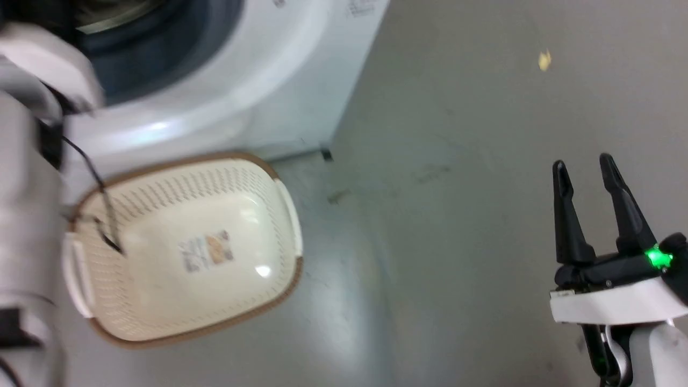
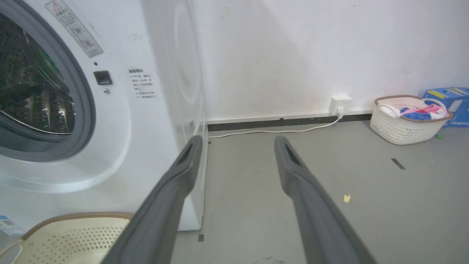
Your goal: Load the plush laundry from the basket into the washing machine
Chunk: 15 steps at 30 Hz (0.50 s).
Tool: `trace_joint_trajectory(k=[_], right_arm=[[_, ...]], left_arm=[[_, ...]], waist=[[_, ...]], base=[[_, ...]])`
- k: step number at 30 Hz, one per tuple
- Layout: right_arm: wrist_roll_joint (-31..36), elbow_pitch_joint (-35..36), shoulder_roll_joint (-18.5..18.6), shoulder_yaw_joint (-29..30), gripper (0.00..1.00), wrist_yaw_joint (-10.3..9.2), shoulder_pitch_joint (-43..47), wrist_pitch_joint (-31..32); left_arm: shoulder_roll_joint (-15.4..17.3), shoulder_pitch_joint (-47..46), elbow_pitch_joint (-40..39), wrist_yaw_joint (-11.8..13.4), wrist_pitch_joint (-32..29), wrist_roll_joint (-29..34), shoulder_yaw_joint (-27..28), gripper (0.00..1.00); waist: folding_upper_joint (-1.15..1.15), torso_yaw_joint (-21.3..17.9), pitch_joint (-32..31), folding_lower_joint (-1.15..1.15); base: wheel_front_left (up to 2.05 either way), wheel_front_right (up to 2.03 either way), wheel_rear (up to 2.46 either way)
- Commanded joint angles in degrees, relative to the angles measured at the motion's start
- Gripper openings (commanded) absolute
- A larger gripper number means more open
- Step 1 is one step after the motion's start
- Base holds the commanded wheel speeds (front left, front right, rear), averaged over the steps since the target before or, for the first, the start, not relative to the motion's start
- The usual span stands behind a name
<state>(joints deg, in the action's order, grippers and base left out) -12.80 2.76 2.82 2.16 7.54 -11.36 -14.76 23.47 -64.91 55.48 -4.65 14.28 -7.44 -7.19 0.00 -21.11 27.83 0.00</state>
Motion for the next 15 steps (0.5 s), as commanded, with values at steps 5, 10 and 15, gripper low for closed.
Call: trace_joint_trajectory(k=[5,10,15], right_arm=[[2.9,0.53,0.06,1.1,1.0,-0.05,2.62,-0.24],[4.83,0.61,0.06,1.6,1.0,-0.05,4.59,-0.24],[5.82,0.57,0.06,2.09,1.0,-0.05,6.7,-0.24]], left_arm=[[-5.68,12.61,-10.66,-0.32,0.69,-4.25,2.82,1.0],[-9.84,25.6,-23.7,-0.74,0.71,-5.84,5.36,1.0],[-13.96,38.64,-35.03,-0.47,0.71,-5.12,6.18,1.0]], waist=[[0.0,7.36,-11.13,0.0],[0.0,10.84,-16.41,0.0],[0.0,13.69,-20.59,0.0]], base=[[0.0,0.0,0.0],[0.0,0.0,0.0],[0.0,0.0,0.0]])
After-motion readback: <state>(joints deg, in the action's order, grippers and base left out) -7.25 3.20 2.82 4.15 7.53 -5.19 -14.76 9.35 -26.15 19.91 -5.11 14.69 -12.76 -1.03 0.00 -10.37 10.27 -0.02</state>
